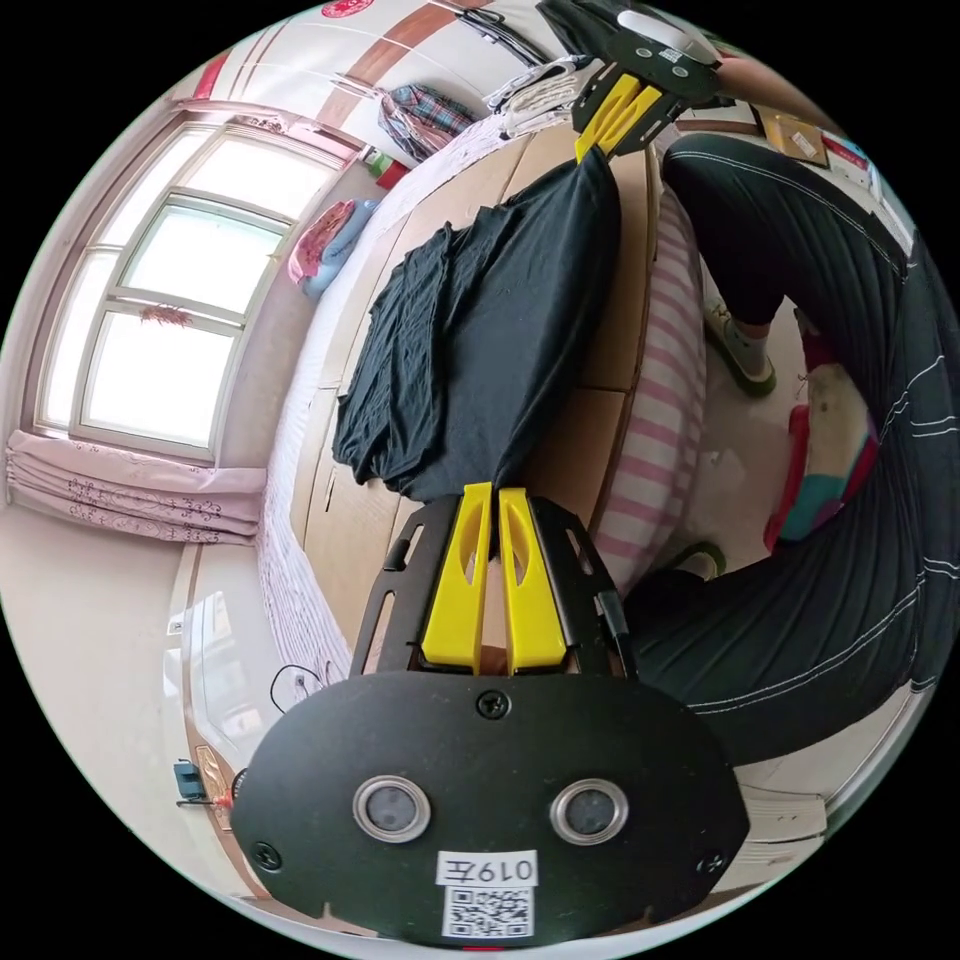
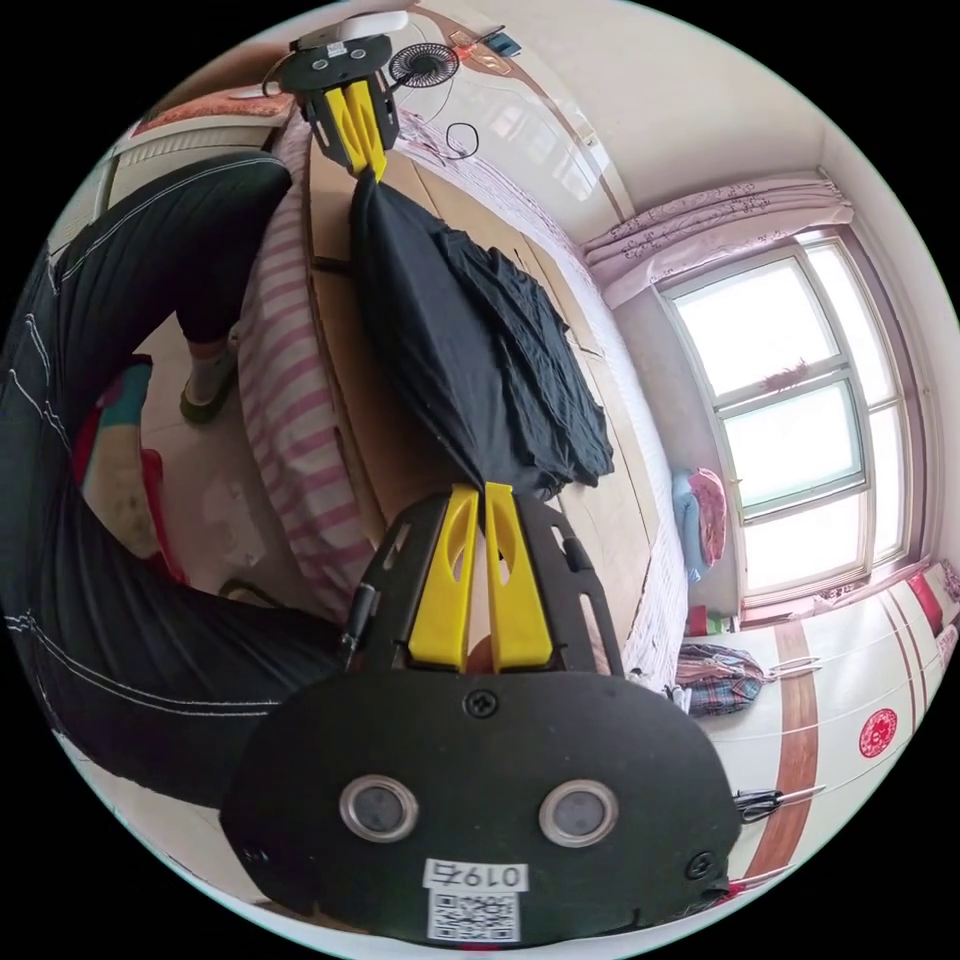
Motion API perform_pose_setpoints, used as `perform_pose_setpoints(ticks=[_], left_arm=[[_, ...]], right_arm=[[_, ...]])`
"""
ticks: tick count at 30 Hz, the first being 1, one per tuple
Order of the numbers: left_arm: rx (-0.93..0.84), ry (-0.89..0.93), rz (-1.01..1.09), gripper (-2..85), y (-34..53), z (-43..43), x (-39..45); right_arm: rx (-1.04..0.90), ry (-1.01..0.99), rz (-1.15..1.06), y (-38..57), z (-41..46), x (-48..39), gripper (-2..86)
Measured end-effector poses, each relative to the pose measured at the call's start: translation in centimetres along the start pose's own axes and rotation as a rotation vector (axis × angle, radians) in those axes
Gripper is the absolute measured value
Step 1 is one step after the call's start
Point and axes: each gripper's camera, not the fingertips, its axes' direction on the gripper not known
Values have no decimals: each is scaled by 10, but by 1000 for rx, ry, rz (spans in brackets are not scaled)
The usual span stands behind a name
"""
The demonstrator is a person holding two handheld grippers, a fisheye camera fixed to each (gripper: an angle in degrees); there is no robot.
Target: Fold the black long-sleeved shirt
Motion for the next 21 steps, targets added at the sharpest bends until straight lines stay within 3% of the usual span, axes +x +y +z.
perform_pose_setpoints(ticks=[7,17,21], left_arm=[[-34,23,23,4,-1,-3,3],[-69,211,8,4,-6,-2,-11],[-65,198,0,5,-21,31,-44]], right_arm=[[-16,-75,-33,-23,-82,3,-10],[-57,-292,13,-63,-203,44,-9],[-32,-262,50,-88,-223,81,-9]])
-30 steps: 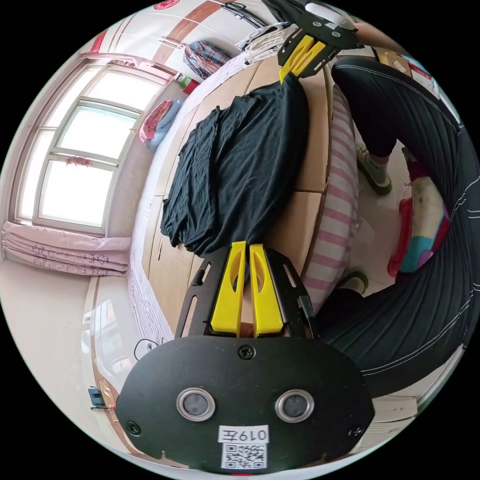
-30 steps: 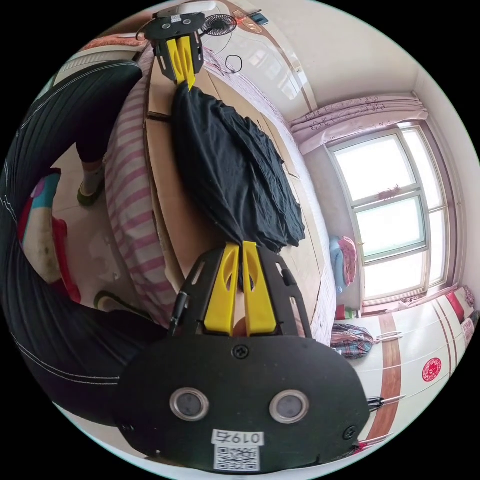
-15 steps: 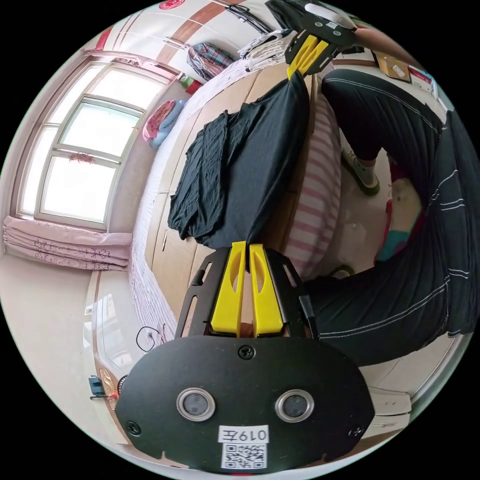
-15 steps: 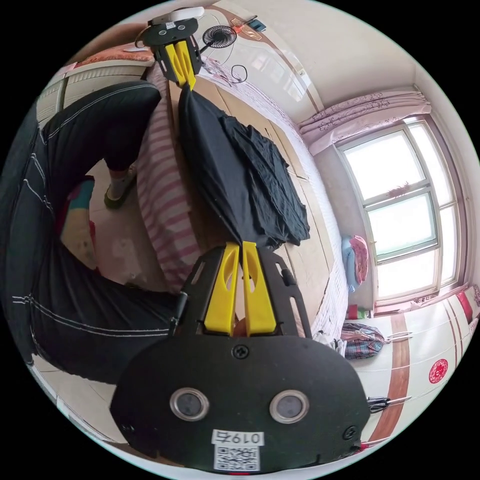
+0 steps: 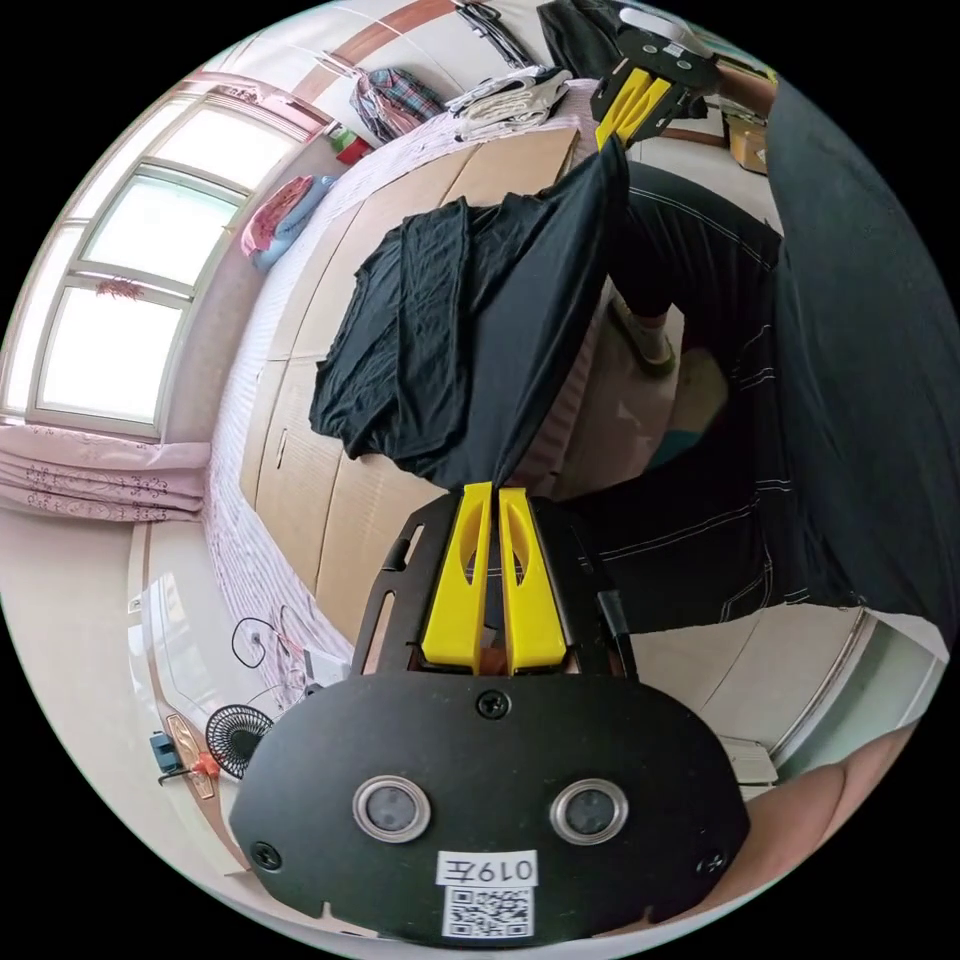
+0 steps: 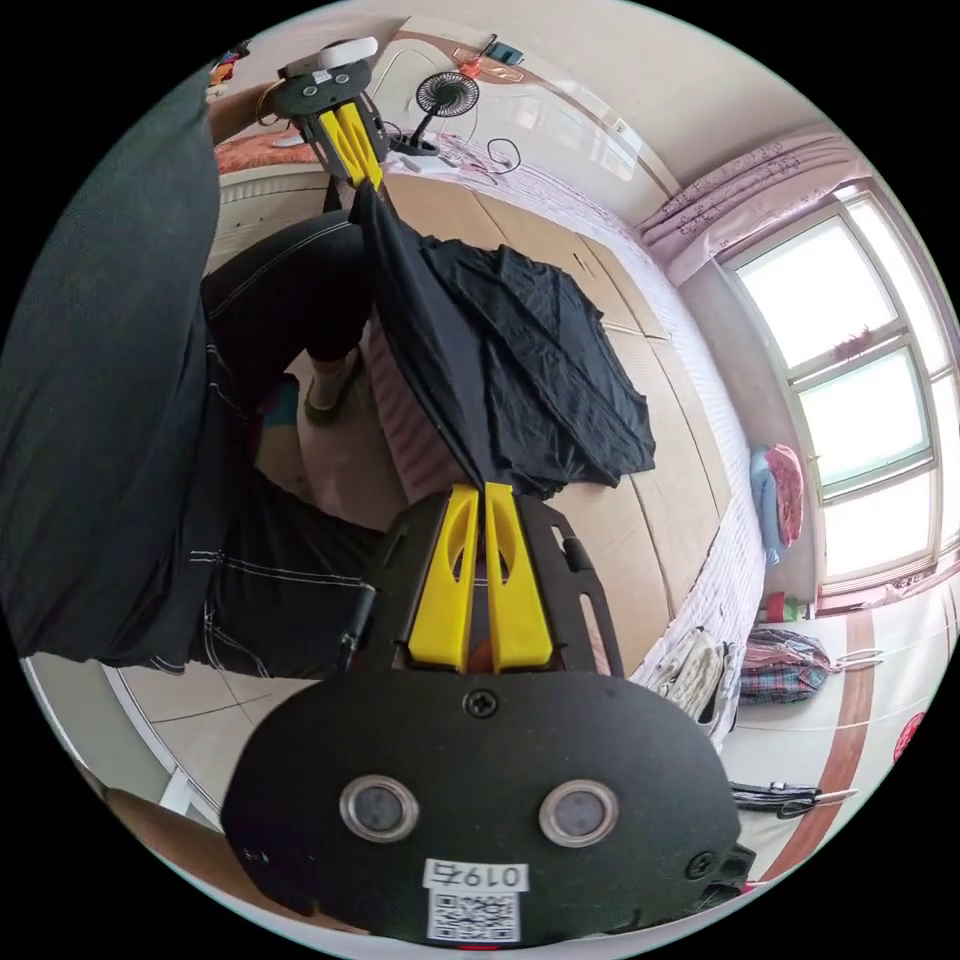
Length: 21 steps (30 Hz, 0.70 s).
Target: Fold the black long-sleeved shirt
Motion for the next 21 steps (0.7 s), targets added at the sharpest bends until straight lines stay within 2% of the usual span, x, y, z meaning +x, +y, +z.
perform_pose_setpoints(ticks=[5,9,15,21], left_arm=[[55,-69,34,6,-35,42,-78],[79,-44,62,6,-80,100,-177],[21,193,85,6,-161,227,-325],[-149,337,124,6,-238,369,-396]], right_arm=[[24,132,-48,-58,-24,75,-9],[23,126,-81,-105,-22,151,-9],[-51,-70,-44,-183,19,291,-9],[-147,-287,40,-244,64,376,-9]])
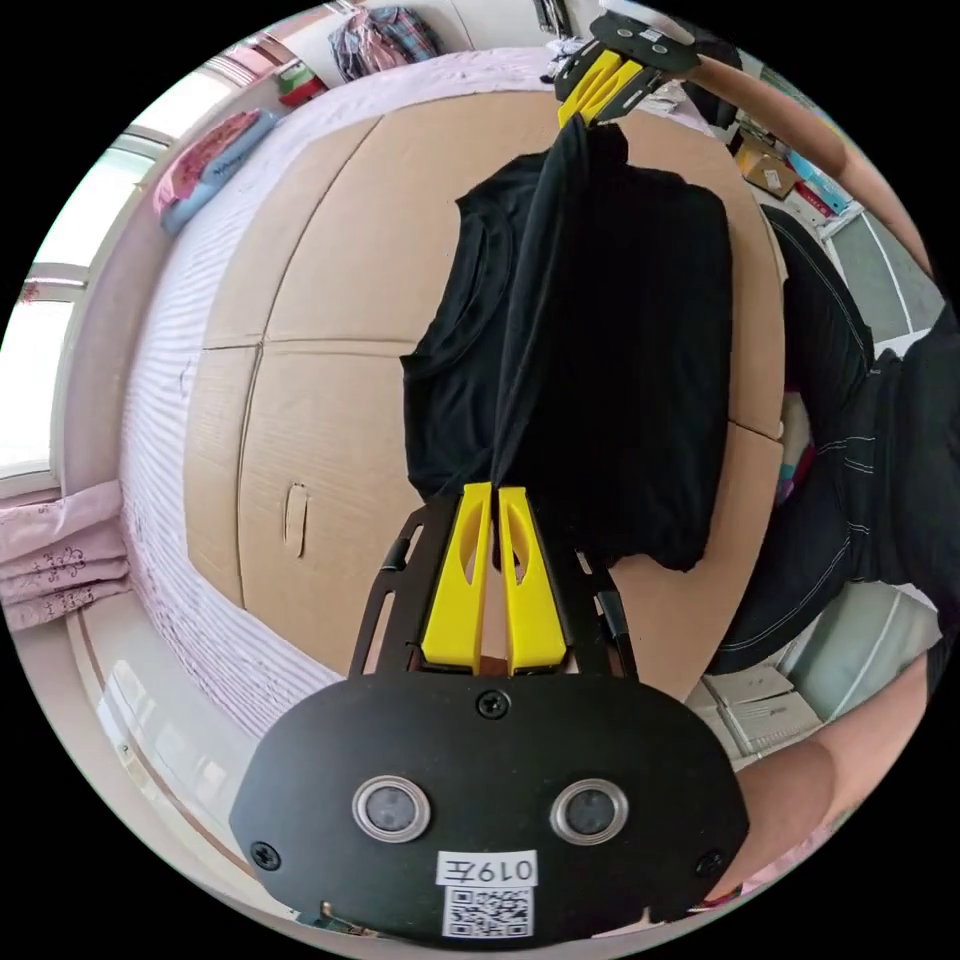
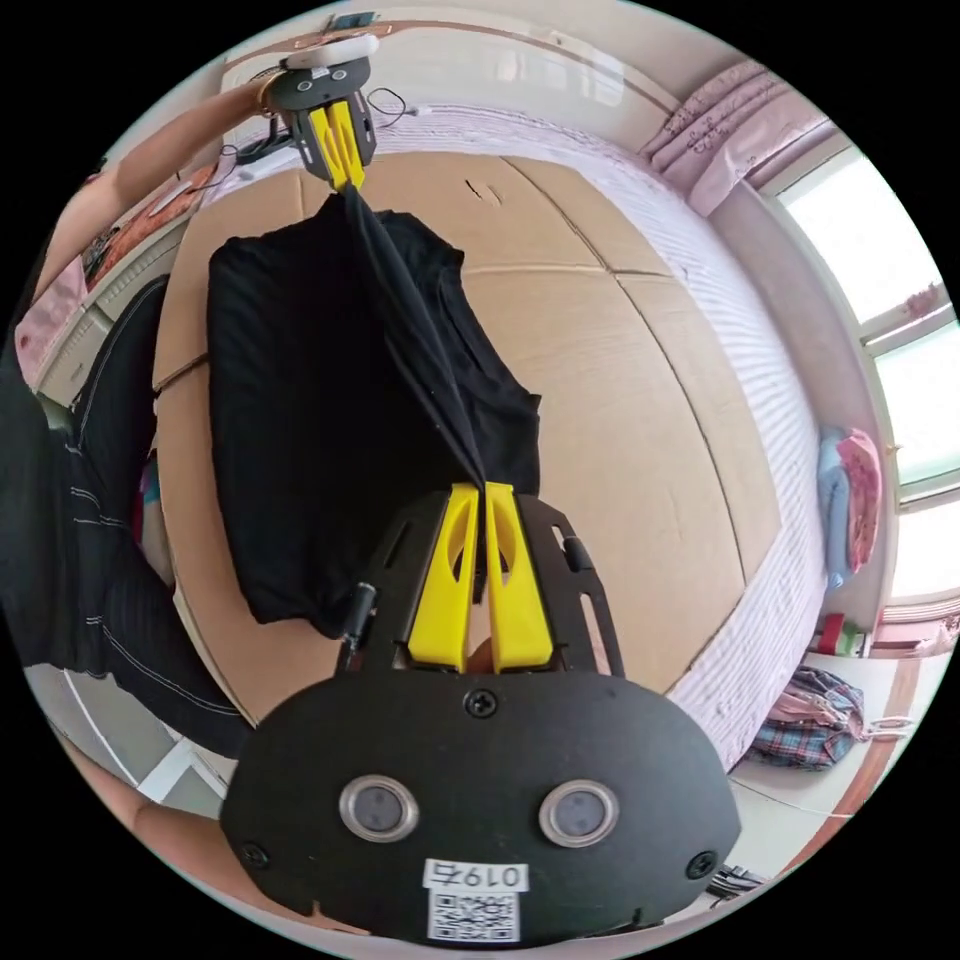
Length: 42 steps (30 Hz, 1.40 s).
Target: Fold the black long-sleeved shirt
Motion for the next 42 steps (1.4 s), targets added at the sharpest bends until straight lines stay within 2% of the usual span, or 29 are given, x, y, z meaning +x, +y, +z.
perform_pose_setpoints(ticks=[11,22,27,30,35,42], left_arm=[[-54,153,13,6,-65,87,-101],[-66,181,-19,7,-95,145,-161],[-25,194,-118,12,-87,164,-184],[37,238,-187,18,-74,175,-197],[105,183,-216,33,-60,181,-190],[172,107,-218,58,-33,185,-174]], right_arm=[[-55,-145,48,-71,-58,56,-9],[-47,-170,86,-114,-104,67,-3],[-34,-70,129,-122,-122,56,53],[-12,63,104,-128,-132,36,83],[53,278,-39,-134,-140,-12,83],[49,238,-35,-127,-156,-8,78]])
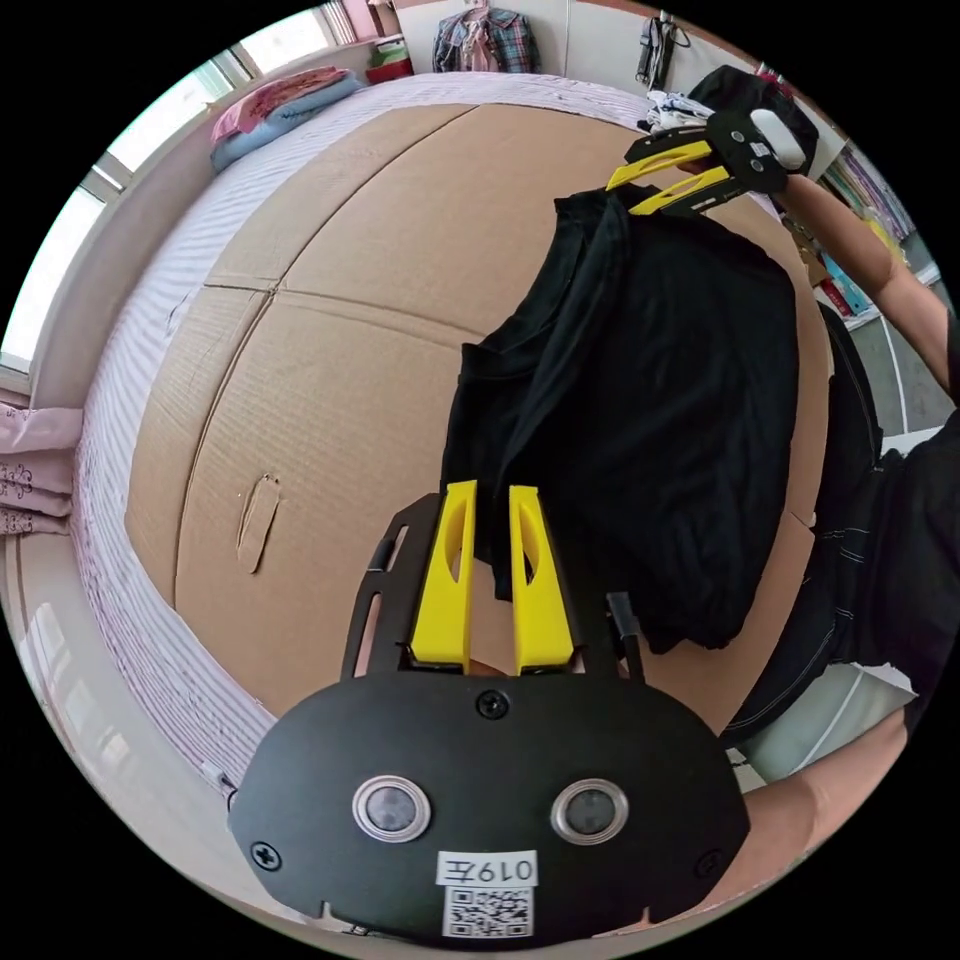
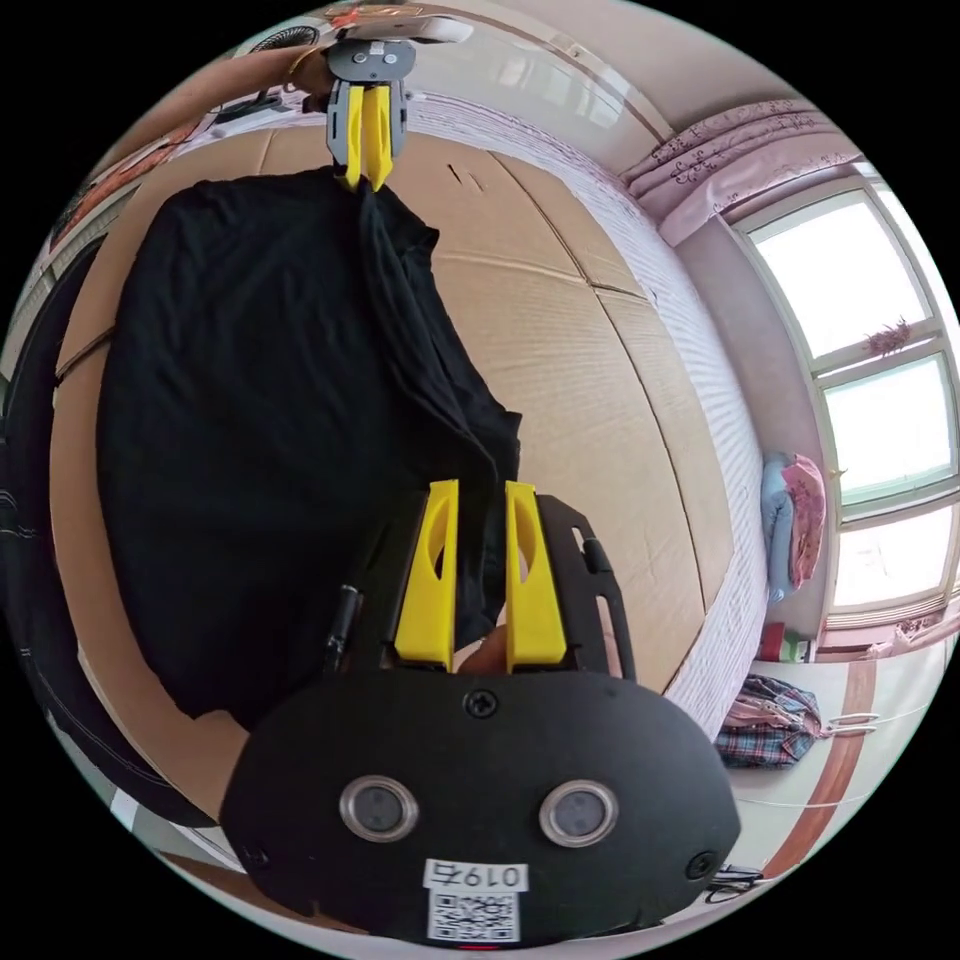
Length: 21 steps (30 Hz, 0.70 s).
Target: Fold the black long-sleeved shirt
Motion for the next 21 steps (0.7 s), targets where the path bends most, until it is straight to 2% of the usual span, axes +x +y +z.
perform_pose_setpoints(ticks=[4,8,10,16,19,21], left_arm=[[13,41,-33,74,13,2,-10],[42,184,-56,48,30,8,-19],[86,197,-62,34,39,4,-17],[201,122,-102,25,74,-20,0],[258,110,-126,37,91,-32,8],[306,86,-60,57,93,-42,38]], right_arm=[[-21,-89,57,7,-5,24,75],[-13,-292,112,15,-5,53,50],[25,-342,142,21,-11,67,48],[171,-344,236,40,-40,98,56],[236,-311,171,37,-54,81,63],[245,-261,102,30,-59,60,73]])
